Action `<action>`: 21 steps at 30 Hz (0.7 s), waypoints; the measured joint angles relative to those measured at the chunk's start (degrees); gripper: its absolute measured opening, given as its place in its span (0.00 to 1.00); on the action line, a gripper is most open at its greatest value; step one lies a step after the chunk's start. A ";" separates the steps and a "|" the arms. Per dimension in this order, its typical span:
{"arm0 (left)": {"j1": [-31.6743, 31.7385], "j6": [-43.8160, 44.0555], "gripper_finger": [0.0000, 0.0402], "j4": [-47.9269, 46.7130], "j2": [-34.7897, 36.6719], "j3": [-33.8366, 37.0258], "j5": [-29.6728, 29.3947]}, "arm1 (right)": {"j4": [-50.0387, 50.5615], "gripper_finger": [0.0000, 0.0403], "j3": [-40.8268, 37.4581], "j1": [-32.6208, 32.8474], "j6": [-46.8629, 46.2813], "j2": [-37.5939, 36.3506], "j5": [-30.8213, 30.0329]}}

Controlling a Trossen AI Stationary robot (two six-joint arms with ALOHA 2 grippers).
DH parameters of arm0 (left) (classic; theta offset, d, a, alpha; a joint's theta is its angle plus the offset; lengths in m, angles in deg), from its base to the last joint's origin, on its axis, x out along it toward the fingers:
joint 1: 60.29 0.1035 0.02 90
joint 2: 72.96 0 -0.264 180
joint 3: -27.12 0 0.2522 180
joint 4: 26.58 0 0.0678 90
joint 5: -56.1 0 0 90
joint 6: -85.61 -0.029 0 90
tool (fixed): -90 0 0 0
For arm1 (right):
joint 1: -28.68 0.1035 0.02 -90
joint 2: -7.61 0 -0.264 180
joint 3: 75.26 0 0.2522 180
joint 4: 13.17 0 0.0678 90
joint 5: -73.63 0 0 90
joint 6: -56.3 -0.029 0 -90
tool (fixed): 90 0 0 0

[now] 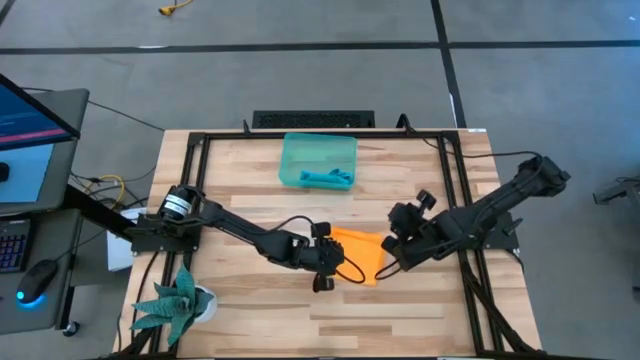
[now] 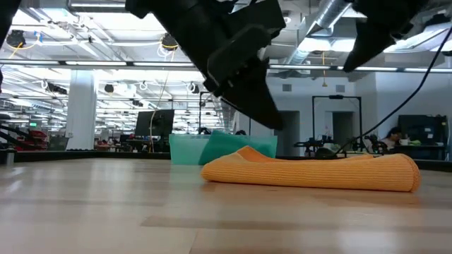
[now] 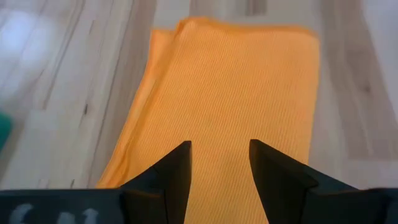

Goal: Roll microfiber towels into tight, uniform cylinder then place into a basket
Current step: Fold the yellow microfiber cloth

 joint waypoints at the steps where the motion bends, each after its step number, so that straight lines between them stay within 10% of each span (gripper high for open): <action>1: 0.00 -0.17 0.38 1.49 0.00 0.56 0.13 | -0.25 0.28 0.00 0.00 -0.01 -0.54 -0.68; 21: 4.17 8.15 0.38 3.45 0.00 6.51 3.54 | -0.39 0.27 0.00 -0.86 2.95 4.31 -0.48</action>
